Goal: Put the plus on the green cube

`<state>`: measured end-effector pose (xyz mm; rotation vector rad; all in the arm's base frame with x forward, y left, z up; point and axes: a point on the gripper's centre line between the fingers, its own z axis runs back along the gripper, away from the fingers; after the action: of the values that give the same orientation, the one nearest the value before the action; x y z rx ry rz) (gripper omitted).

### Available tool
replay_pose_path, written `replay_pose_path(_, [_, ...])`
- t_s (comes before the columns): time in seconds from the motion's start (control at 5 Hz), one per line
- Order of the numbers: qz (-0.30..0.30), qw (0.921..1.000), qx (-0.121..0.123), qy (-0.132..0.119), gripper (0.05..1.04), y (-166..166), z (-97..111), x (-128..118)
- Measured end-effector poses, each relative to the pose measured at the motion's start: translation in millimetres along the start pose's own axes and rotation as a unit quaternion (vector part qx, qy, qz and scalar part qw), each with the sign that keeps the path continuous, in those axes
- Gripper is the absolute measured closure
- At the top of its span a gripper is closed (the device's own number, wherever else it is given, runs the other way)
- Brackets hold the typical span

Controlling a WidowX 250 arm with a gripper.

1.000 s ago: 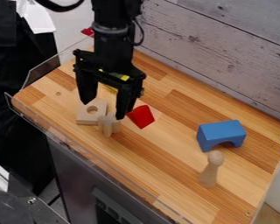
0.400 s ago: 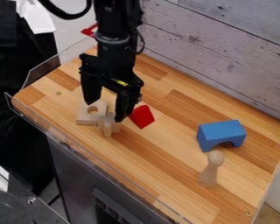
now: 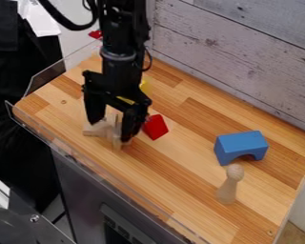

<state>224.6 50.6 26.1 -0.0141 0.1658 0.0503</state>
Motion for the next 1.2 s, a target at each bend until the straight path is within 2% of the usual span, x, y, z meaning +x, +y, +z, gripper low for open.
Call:
replay_pose_path(0.4, [0.0, 0.9999, 0.001, 0.014, 0.112, -4.3, -13.3, 4.0])
replay_pose_path(0.6, [0.002, 0.9999, 0.001, 0.014, 0.405, -4.1, -13.9, 5.3])
replay_pose_path(0.8, [0.004, 0.9999, -0.004, 0.014, 0.639, -5.5, -8.6, 1.2])
replay_pose_path(1.0, [0.008, 0.9995, -0.016, -0.024, 0.65, -2.4, 31.6, -8.0])
replay_pose_path(1.2, [0.033, 0.9963, -0.028, -0.074, 0.65, 9.6, 81.8, -11.7])
